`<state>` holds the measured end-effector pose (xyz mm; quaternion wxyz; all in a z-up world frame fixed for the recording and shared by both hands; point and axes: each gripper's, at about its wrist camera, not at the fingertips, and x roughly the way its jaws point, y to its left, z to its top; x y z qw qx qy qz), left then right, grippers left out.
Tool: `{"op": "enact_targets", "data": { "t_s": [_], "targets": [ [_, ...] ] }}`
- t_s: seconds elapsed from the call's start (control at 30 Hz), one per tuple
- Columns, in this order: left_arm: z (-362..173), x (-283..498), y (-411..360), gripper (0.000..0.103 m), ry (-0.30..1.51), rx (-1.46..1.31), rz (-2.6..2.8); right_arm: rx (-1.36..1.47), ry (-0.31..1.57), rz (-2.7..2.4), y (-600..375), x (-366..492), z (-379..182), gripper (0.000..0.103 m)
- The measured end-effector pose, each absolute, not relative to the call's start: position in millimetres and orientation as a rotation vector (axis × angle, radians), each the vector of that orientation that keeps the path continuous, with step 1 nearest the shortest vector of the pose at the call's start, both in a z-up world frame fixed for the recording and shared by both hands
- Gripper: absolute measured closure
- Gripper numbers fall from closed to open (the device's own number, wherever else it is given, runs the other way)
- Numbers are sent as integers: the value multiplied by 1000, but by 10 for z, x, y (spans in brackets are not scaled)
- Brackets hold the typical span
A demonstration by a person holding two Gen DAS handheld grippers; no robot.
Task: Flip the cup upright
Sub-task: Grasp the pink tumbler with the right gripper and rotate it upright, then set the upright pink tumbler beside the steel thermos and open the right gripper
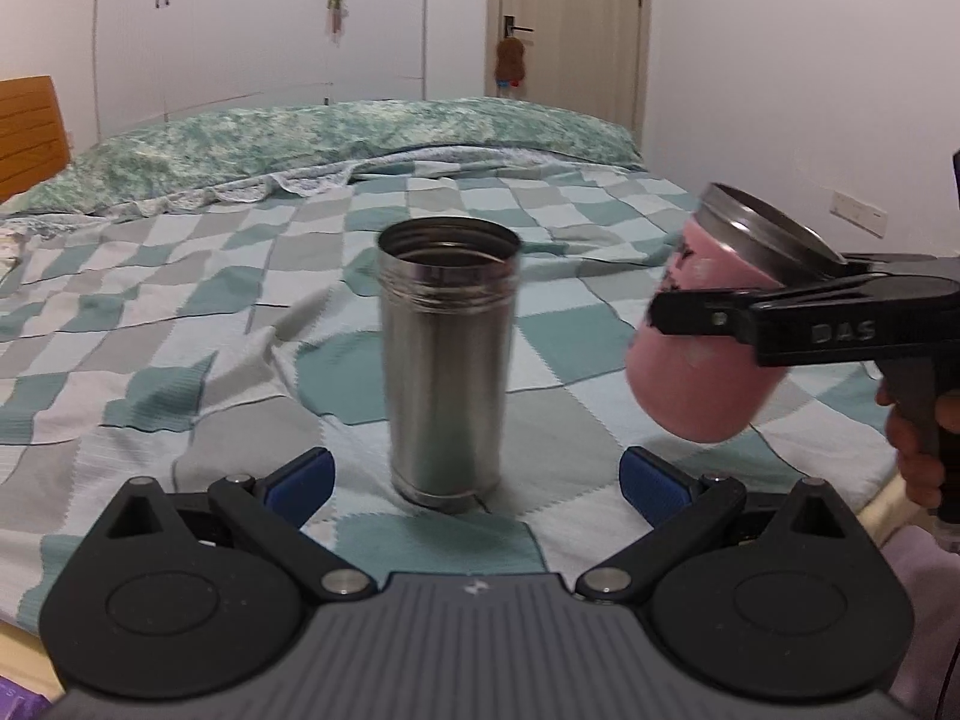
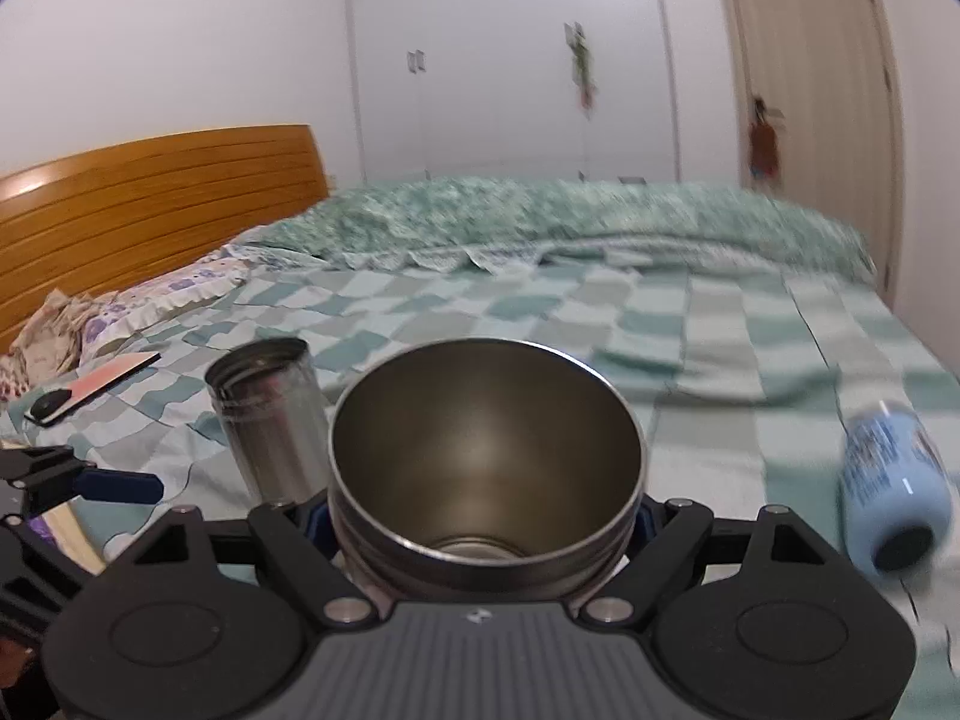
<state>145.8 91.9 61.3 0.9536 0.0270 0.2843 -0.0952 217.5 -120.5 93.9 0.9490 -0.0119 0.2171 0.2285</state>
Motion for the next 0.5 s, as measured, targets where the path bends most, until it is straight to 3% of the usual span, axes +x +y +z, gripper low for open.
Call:
{"op": "enact_targets", "data": {
  "t_s": [0.5],
  "targets": [
    [483,1611,1074,0,582,35,-138,-193,501,474,-550,2619,408,19]
  ]
}}
